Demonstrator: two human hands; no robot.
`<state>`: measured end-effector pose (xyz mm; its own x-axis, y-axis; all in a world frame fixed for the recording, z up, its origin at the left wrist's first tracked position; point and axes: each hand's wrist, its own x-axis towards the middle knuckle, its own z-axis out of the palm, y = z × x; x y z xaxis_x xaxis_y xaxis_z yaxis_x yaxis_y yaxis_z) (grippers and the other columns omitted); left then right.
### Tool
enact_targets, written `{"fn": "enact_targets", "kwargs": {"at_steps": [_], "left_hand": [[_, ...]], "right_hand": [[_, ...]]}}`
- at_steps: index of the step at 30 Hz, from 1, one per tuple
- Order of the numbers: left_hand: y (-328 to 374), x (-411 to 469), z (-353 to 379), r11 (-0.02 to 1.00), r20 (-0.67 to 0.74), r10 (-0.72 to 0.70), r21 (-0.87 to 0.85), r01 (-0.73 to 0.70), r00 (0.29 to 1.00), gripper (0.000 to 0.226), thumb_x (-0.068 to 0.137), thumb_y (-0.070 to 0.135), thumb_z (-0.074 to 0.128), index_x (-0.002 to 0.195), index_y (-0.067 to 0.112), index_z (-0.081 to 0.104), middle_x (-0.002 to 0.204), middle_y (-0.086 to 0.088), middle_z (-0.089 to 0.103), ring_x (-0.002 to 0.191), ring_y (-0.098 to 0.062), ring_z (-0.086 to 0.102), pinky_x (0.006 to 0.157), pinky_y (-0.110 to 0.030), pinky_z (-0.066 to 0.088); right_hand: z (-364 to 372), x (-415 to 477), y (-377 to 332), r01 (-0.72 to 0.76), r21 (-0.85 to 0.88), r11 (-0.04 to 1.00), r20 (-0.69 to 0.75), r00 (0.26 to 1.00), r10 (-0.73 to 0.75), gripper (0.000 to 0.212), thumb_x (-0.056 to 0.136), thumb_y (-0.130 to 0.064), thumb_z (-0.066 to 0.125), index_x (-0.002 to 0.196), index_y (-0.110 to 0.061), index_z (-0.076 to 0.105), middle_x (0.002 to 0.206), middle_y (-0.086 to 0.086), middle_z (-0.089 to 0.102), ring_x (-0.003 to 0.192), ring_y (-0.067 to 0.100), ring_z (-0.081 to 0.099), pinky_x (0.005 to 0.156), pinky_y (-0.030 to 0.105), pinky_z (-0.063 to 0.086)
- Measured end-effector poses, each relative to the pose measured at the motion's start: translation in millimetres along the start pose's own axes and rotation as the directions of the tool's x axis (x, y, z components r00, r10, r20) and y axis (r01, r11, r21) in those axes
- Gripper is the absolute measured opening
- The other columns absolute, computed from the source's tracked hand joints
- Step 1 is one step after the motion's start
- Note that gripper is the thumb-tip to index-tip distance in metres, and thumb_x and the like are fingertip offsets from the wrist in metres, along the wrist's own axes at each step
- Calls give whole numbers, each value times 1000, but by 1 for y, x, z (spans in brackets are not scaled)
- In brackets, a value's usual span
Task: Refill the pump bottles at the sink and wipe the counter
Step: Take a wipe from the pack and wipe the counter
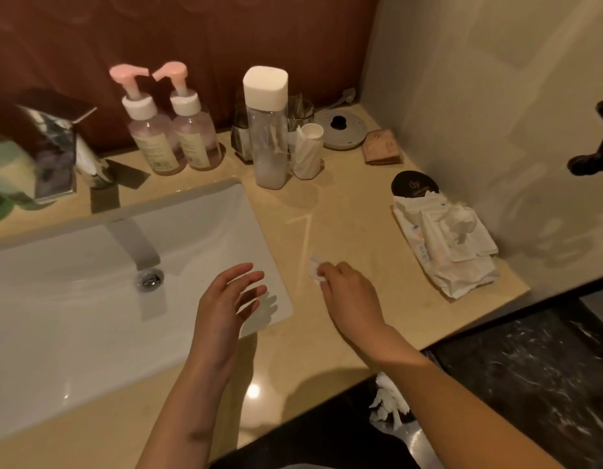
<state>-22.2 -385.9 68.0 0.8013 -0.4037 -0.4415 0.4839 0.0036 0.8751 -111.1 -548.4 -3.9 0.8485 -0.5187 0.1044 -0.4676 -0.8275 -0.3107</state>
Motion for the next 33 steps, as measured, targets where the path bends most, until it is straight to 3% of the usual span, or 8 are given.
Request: {"fn": "enact_targets", "kwargs": {"at_steps": [3, 6, 11, 15, 22, 27, 30, 33], "left_hand": [[-1, -3, -2, 1000, 36, -11, 24, 10, 999, 20, 93, 10, 50, 107, 15, 64, 101, -4, 72, 98, -24, 66, 91, -36, 49], [-4, -6, -2, 999, 66, -27, 46, 24, 997, 20, 93, 10, 50, 106, 15, 64, 101, -4, 72, 98, -24, 66, 93, -38, 47], [-14, -10, -4, 997, 77, -70, 29, 68, 995, 20, 93, 8, 50, 106, 14, 65, 101, -4, 71, 96, -22, 66, 85, -32, 48], [-20, -17, -4, 996, 57, -85, -4, 85, 995, 23, 93, 7, 49, 110, 12, 64, 102, -5, 71, 95, -20, 66, 83, -31, 48], [-25, -24, -13, 999, 0, -36, 24, 36, 999, 20, 93, 12, 52, 108, 16, 65, 105, -3, 70, 97, -20, 66, 81, -29, 50], [-37, -30, -25, 932, -88, 161, 340, -122, 983, 19, 92, 13, 53, 102, 23, 66, 108, 3, 66, 102, -16, 62, 88, -30, 47], [-52, -33, -43, 699, -110, 256, 708, -105, 961, 22, 95, 22, 48, 108, 29, 63, 104, 8, 65, 114, -15, 54, 111, -44, 25], [-61, -35, -64, 478, -172, 263, 878, 26, 949, 29, 97, 34, 38, 116, 31, 61, 127, 3, 59, 136, -17, 33, 113, -50, -7]], "right_hand": [[3, -32, -16, 80, 14, 997, -26, 996, -80, 11, 77, -17, 71, 84, -20, 63, 70, 0, 56, 56, 20, 55, 42, 22, 29], [3, -63, -24, 112, 61, 992, -20, 994, -111, 12, 83, -32, 49, 80, -25, 58, 71, -7, 53, 61, 14, 55, 39, 22, 36], [-9, -96, -9, -65, 192, 979, -8, 998, 68, 13, 87, -32, 51, 86, -23, 60, 79, -6, 56, 71, 13, 56, 51, 28, 44], [-33, -91, 32, -247, 154, 957, -14, 968, 252, 11, 92, -23, 58, 98, -15, 62, 89, -1, 58, 79, 17, 57, 67, 38, 50], [-47, -48, 79, -417, 87, 905, -126, 896, 425, 15, 94, -15, 53, 104, -7, 61, 100, 11, 61, 89, 26, 58, 71, 33, 43], [-24, -36, 30, -229, 50, 972, -87, 969, 233, 21, 97, -17, 47, 113, -10, 60, 101, 10, 61, 81, 26, 61, 64, 31, 41], [-9, -46, -15, -4, 103, 995, 2, 1000, 3, 21, 96, -14, 49, 113, -10, 60, 94, 10, 61, 72, 27, 60, 57, 30, 40], [5, -65, -50, 186, 139, 973, 85, 976, -199, 26, 84, -9, 66, 110, -10, 62, 77, 6, 61, 54, 22, 57, 43, 27, 43]]}}
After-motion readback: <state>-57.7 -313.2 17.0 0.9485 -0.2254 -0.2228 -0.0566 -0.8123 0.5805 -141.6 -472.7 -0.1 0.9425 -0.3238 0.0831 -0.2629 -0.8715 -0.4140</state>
